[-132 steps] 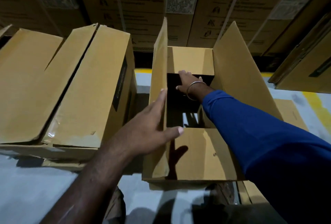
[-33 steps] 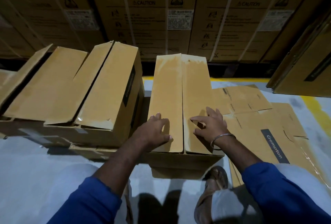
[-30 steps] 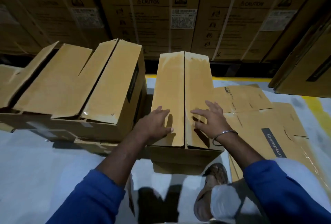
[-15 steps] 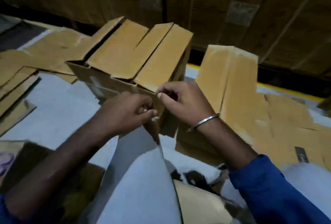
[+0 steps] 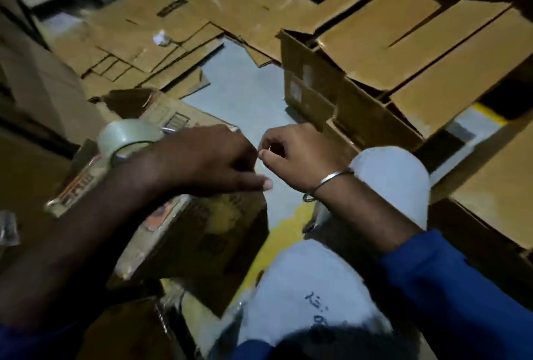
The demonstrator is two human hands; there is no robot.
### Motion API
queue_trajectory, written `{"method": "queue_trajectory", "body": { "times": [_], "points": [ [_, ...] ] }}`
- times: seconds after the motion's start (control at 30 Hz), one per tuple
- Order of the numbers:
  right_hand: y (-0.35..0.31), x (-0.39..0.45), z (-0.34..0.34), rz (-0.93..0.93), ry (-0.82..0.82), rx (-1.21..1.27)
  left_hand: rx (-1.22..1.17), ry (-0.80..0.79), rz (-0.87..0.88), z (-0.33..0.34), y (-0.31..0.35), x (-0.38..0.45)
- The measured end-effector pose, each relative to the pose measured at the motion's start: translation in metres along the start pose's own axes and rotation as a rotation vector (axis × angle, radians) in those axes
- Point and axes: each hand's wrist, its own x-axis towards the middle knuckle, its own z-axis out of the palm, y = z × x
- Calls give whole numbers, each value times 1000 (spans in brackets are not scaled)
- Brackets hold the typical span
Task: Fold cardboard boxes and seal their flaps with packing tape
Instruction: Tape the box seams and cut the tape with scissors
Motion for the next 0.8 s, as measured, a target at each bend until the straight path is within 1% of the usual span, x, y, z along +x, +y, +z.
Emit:
{"method": "queue_trajectory", "body": {
  "times": [0.07, 0.1, 0.17, 0.2, 0.23, 0.27, 0.37, 0.43, 0.5, 0.6, 0.8],
  "points": [
    [-13, 9, 19, -15, 3, -9, -120, 142, -84, -7, -31, -8],
    [-20, 13, 27, -21, 17, -17, -126, 219, -151, -7, -48, -11],
    [-32, 21, 44, -23, 62, -29, -34, 361, -312, -5, -81, -11],
    [-38, 25, 52, -15, 80, -34, 14, 407, -373, -2, -96, -9],
    [-43, 29, 59, -5, 92, -41, 51, 406, -415, 1, -107, -6],
    [-47, 33, 66, 2, 104, -50, 81, 354, -446, 4, -114, -3],
    [-54, 40, 78, 29, 115, -71, 166, 74, -509, 10, -122, 11],
    [-57, 43, 83, 49, 118, -96, 179, -41, -535, 14, -123, 17],
    [-60, 45, 86, 67, 122, -132, 196, -58, -549, 16, -121, 20],
    [-64, 48, 87, 81, 110, -168, 182, -35, -553, 17, -124, 14],
    [-63, 54, 94, 85, 84, -183, 67, 73, -546, 20, -128, 3]
  ]
}}
